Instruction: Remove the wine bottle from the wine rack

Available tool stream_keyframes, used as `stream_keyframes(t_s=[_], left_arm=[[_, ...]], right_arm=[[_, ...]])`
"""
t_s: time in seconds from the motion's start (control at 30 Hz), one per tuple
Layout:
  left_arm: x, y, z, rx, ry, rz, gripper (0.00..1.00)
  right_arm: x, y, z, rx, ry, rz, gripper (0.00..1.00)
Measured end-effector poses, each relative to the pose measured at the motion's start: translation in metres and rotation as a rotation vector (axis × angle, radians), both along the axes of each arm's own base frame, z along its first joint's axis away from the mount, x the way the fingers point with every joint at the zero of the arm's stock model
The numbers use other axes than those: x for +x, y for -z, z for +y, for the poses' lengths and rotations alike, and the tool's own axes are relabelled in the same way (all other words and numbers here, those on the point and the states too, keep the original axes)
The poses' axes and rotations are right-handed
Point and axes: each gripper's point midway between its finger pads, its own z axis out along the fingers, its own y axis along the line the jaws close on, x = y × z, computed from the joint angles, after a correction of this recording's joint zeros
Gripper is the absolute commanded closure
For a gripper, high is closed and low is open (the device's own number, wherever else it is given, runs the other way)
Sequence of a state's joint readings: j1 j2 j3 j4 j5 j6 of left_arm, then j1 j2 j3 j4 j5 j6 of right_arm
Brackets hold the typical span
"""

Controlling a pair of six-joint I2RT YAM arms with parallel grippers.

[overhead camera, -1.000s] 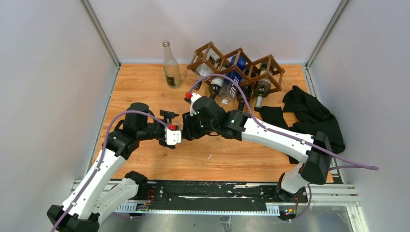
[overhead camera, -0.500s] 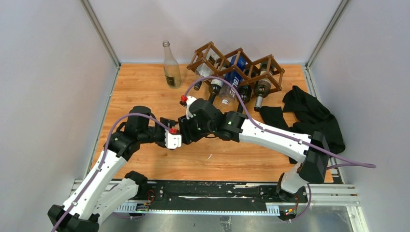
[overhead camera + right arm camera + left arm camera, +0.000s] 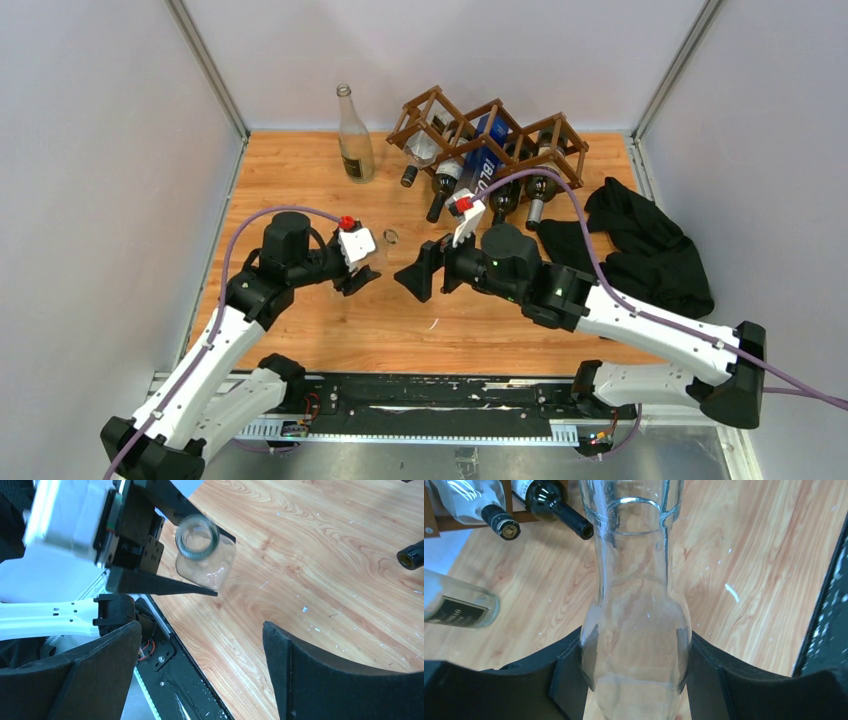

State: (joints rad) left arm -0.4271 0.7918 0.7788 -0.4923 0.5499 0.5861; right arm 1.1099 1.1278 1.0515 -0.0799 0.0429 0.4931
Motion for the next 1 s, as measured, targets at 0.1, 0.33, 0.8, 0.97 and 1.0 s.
stream_keyframes(t_s=[0.1,0.33,0.8,0.97,1.0], left_arm=[[0.003,-0.009,-0.006,-0.087,-0.058,0.070,1.00],[0.010,-0.049,-0.020,-0.275,-0.126,0.150,1.00],[-0.023,-0.108,-0.047,-0.499,0.000,0.341,1.00],[-0.038,-0.119,-0.054,-0.543,0.072,0.410,1.00],[-0.042,-0.121,-0.055,-0.550,0.088,0.426,1.00]], right_arm=[[-0.001,0.005,-0.007,0.021,0.009,-0.028,0.05],[-0.003,0.041,-0.003,-0.022,-0.018,-0.016,0.04],[-0.007,0.054,0.041,0.021,-0.176,-0.069,0.04],[-0.016,0.052,0.049,0.072,-0.242,-0.090,0.04],[-0.019,0.052,0.049,0.084,-0.255,-0.095,0.07]])
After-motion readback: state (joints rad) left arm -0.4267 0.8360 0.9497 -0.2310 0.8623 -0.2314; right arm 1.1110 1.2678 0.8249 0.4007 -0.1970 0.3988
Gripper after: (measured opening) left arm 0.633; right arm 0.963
